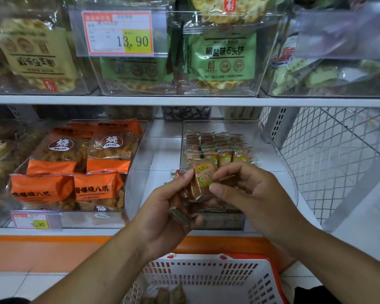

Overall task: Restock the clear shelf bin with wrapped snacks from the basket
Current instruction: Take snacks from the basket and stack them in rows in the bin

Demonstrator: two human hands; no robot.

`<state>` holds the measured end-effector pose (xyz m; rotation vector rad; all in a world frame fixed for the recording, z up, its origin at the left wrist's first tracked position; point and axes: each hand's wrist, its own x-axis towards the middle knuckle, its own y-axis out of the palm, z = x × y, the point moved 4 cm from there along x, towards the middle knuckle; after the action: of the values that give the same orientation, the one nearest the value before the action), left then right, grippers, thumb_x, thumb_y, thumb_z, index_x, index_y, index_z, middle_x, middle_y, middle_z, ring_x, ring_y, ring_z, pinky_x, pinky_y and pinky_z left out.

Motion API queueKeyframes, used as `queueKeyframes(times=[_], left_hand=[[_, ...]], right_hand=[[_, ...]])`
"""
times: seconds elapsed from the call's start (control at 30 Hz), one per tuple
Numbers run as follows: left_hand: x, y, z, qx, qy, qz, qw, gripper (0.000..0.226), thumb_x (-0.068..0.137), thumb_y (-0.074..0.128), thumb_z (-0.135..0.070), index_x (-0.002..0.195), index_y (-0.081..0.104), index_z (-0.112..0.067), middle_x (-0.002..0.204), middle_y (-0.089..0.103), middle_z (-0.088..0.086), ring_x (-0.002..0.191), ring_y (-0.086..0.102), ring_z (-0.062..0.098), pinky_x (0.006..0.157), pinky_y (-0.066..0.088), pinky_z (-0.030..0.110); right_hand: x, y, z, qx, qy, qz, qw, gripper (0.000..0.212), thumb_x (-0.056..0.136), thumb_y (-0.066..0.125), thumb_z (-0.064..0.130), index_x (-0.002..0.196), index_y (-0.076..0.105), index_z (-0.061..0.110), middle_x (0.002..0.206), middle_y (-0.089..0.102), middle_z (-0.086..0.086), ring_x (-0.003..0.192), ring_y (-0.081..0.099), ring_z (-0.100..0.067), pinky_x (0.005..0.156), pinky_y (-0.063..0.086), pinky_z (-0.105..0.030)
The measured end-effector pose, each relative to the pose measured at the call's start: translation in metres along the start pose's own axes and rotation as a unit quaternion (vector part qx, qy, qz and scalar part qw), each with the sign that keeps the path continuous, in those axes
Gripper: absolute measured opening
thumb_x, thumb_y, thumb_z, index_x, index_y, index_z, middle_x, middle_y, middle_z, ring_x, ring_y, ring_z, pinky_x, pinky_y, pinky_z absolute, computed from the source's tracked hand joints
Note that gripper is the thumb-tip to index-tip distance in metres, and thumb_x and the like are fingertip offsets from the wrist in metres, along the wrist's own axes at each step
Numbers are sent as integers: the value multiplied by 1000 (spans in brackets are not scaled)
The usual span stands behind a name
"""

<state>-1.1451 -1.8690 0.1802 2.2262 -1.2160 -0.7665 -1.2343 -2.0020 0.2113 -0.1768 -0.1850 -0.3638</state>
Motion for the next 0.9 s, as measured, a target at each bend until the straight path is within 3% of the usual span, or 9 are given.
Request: queueKeyframes(times=[0.13,0.27,0.37,0.47,0.57,0.7,0.83,0.9], left_hand=[[1,1,3,20,-5,0,1000,27,85,71,-38,106,81,-23,99,77,4,82,74,15,52,52,22],[4,1,5,2,-7,-17,1000,28,81,74,-36,103,81,-20,102,75,8,78,72,15,50,53,23],[7,-2,3,-12,-5,-47,999,22,81,74,-38,94,81,-21,95,73,7,67,68,14,46,50,21],[8,-3,3,5,-19,-45,999,27,79,76,-42,95,77,-19,90,69,6,64,63,14,43,48,20],[6,0,10,63,-71,0,996,33,80,79,-45,104,79,-22,91,70,5,66,62,12,43,47,19],[7,-2,20,79,-113,15,990,36,76,81,-42,105,81,-20,90,72,7,62,65,12,42,50,21],[14,-3,23,78,-112,30,990,31,80,78,-41,106,80,-23,86,72,3,63,64,10,46,52,20],[19,-1,25,65,-111,26,991,28,79,81,-40,101,82,-23,85,74,1,62,65,9,50,55,19]], right_hand=[[5,-7,-4,63,83,7,994,48,69,81,18,112,59,15,105,76,-5,93,73,-21,82,61,-36],[9,-14,-4,153,125,-21,980,51,69,75,4,118,60,9,112,71,-19,99,72,-36,90,58,-42],[15,-27,2,212,110,-20,971,47,71,69,0,117,64,6,107,70,-17,89,72,-38,80,62,-38],[16,-32,10,162,111,98,975,44,78,71,-3,118,72,14,112,70,-10,88,70,-26,73,59,-29],[8,-26,5,76,158,228,958,49,85,66,-12,122,71,20,117,71,-6,104,70,-23,84,56,-28],[10,-27,-9,56,205,127,969,51,80,68,-18,119,69,16,119,66,-21,111,67,-33,84,59,-30],[6,-21,-11,14,225,202,953,41,86,67,-11,124,66,6,121,69,-20,113,68,-30,96,55,-31],[9,-23,-14,-3,224,204,953,41,85,70,-9,123,65,4,121,68,-22,113,67,-28,99,53,-34]])
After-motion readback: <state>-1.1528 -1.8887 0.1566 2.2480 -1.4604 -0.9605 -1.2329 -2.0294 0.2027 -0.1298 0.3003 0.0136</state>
